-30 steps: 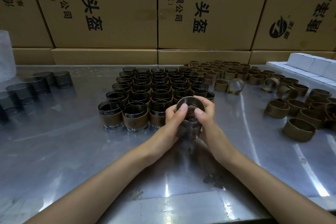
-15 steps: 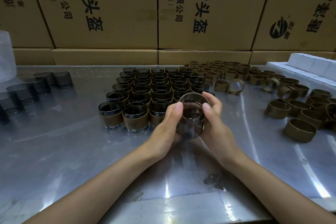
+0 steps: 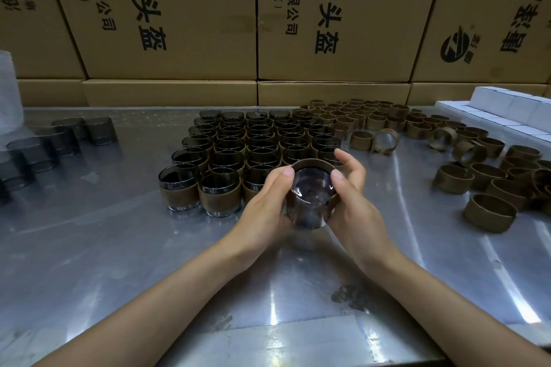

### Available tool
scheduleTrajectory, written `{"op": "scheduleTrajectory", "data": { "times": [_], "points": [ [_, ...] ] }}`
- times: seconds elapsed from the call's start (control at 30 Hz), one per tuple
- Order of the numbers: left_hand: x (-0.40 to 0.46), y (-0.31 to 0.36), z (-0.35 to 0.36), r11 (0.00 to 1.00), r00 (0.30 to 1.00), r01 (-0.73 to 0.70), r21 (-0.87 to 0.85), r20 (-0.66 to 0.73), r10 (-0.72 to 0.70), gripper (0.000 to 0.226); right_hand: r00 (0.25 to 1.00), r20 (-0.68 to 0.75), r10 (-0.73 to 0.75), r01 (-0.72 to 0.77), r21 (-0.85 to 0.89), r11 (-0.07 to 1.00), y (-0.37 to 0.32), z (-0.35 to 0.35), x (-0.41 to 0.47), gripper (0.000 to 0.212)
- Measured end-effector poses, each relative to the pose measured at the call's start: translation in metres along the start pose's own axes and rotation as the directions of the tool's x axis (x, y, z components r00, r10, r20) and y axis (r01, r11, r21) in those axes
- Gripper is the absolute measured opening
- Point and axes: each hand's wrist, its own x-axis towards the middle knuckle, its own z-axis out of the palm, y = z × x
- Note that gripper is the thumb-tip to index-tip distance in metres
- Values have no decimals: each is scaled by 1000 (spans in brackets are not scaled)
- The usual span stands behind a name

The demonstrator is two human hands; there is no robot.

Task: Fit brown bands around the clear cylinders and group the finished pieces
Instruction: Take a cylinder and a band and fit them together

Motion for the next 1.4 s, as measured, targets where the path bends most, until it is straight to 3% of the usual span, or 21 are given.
{"op": "scheduleTrajectory", "data": {
  "times": [0.17, 0.3, 0.4, 0.47, 0.63, 0.77, 0.83, 0.9, 1.03, 1.17, 1.4],
  "points": [
    [-4, 4, 3, 983, 994, -100, 151, -36, 106, 56, 998, -4, 58, -58, 32, 998, -2, -2, 2, 38],
    [-7, 12, -2, 956, 976, -204, 210, -28, 215, 46, 982, 50, 183, -184, 1, 983, -4, -3, 1, 70],
    [-11, 18, -6, 954, 973, -221, 204, -17, 229, 47, 911, 189, 368, -366, -45, 929, -12, -3, 1, 49],
    [-11, 20, -8, 969, 982, -185, 164, -9, 189, 46, 875, 249, 416, -422, -34, 906, -15, -7, 2, 45],
    [-9, 27, -8, 997, 995, -69, 44, 68, 66, 47, 883, 306, 356, -404, 107, 909, -17, -15, 1, 36],
    [-12, 28, -6, 999, 986, 43, -27, 164, -38, 48, 888, 351, 298, -359, 121, 925, -21, -18, 0, 60],
    [-12, 29, -9, 998, 980, 46, -43, 195, -37, 56, 881, 374, 290, -360, 133, 923, -21, -19, 0, 76],
    [-12, 30, -13, 994, 974, 63, -86, 222, -42, 75, 876, 398, 271, -346, 128, 930, -20, -19, 0, 73],
    [-14, 30, -14, 989, 951, 75, -129, 307, -32, 62, 859, 451, 243, -326, 115, 938, -17, -20, 1, 75],
    [-15, 28, -15, 983, 932, 105, -154, 359, -44, 62, 850, 492, 189, -285, 128, 950, -15, -20, 1, 65],
    [-14, 27, -16, 983, 911, 111, -142, 411, -44, 62, 841, 513, 170, -283, 150, 947, -11, -21, 2, 75]
  ]
}}
